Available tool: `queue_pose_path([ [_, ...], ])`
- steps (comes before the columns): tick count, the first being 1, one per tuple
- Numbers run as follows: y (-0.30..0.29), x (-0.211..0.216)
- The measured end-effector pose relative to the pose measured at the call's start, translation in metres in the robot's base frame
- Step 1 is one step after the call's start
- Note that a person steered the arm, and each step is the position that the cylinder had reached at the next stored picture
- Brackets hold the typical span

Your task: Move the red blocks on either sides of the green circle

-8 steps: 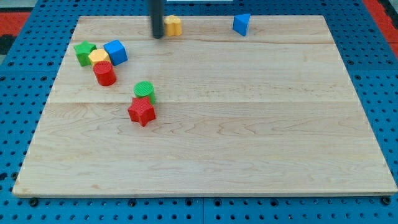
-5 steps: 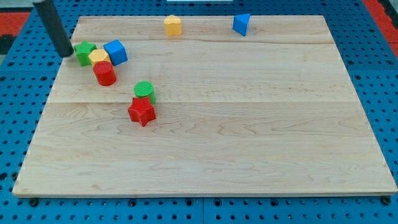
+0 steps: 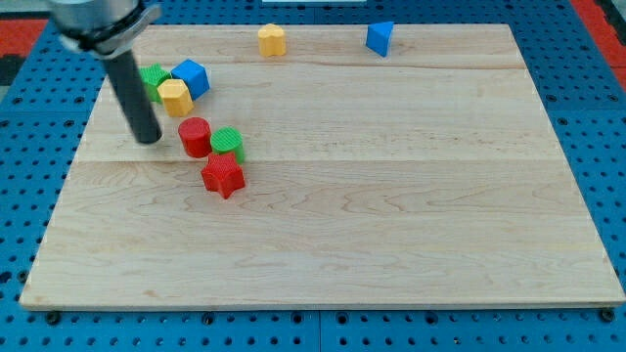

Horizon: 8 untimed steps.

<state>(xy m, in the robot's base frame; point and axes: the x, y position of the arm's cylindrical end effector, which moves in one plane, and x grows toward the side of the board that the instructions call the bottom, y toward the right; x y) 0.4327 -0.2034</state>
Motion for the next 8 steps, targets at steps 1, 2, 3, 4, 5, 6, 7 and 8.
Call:
queue_pose_path([
  [1, 0.032, 0.022],
  [2, 0.069, 0.039],
  [3, 0.095, 0.070],
  [4, 0.148, 0.072],
  [5, 0.065, 0.070],
  [6, 0.042, 0.042],
  [7, 0.122, 0.054],
  [8, 0.190, 0.086],
])
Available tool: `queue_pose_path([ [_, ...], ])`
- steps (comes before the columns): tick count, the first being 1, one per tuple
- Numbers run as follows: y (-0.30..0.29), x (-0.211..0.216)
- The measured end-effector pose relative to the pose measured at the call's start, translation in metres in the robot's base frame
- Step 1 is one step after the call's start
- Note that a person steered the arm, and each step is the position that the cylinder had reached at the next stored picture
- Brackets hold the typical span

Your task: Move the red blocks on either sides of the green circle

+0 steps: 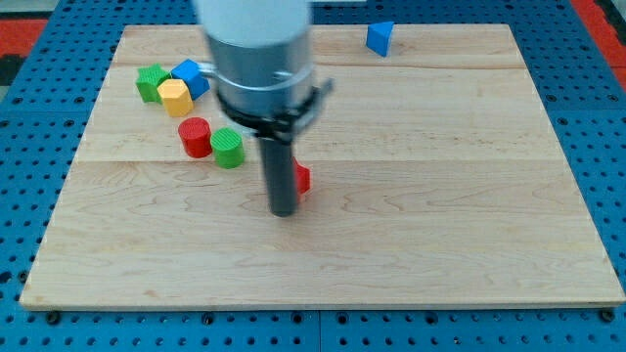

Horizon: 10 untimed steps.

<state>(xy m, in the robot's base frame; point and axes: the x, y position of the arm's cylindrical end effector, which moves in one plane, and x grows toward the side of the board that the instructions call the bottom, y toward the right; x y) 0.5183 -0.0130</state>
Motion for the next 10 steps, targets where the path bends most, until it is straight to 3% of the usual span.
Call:
queue_pose_path([
  [1, -0.005, 0.005],
  [2, -0.107, 0.006],
  [3, -0.103, -0.025],
  [4, -0.057, -0.030],
  [5, 0.008, -0.011],
  [6, 0.010, 0.014],
  [7, -0.074, 0.007],
  [8, -0.139, -0.038],
  [9, -0.146, -0.089],
  [10, -0.165, -0.101],
])
